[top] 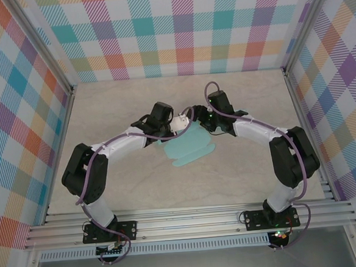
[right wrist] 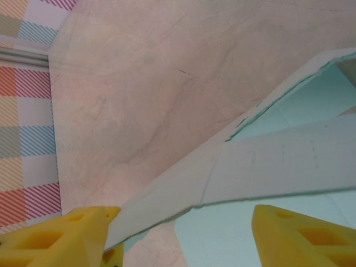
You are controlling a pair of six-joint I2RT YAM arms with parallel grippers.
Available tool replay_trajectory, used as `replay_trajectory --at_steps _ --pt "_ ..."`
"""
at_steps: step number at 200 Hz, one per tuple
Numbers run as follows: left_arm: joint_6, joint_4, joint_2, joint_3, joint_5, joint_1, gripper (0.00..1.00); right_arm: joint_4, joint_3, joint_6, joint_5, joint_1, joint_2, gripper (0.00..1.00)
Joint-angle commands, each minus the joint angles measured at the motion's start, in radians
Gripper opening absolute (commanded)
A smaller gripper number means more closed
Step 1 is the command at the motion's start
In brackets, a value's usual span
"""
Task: Fold the paper box
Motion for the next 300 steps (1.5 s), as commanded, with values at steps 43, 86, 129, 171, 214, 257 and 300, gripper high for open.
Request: replay_trajectory --at_steps 43,86,129,171,214,257,300 --pt "0.011 -0.05 -0.025 -0.025 0.037 0.015 0.19 0.095 0.026 0.049 -0.054 -0.022 0.077 0.42" --pt "-0.026 -0.069 -0.003 -0.002 0.084 0.023 0.5 0.153 0.028 0.094 -0.081 -0.029 0.12 0.09" --pt "-0.094 -0.086 -0.059 -0.013 0.193 0.056 0.66 0.19 0.037 0.119 -0.099 -0.031 0.145 0.0" --pt "-0.246 -0.058 -0.141 -0.032 0.259 0.085 0.67 0.226 0.023 0.142 -0.108 -0.032 0.149 0.0" --pt "-0.908 0.006 -0.28 -0.068 0.146 0.086 0.65 0.274 -0.008 0.173 -0.113 -0.031 0.146 0.0" --pt "-1.383 0.027 -0.428 -0.203 0.165 0.086 0.77 0.289 -0.03 0.185 -0.117 -0.029 0.145 0.0" --pt "-1.73 0.3 -0.381 -0.382 0.312 0.071 0.81 0.294 -0.041 0.188 -0.113 -0.023 0.139 0.0"
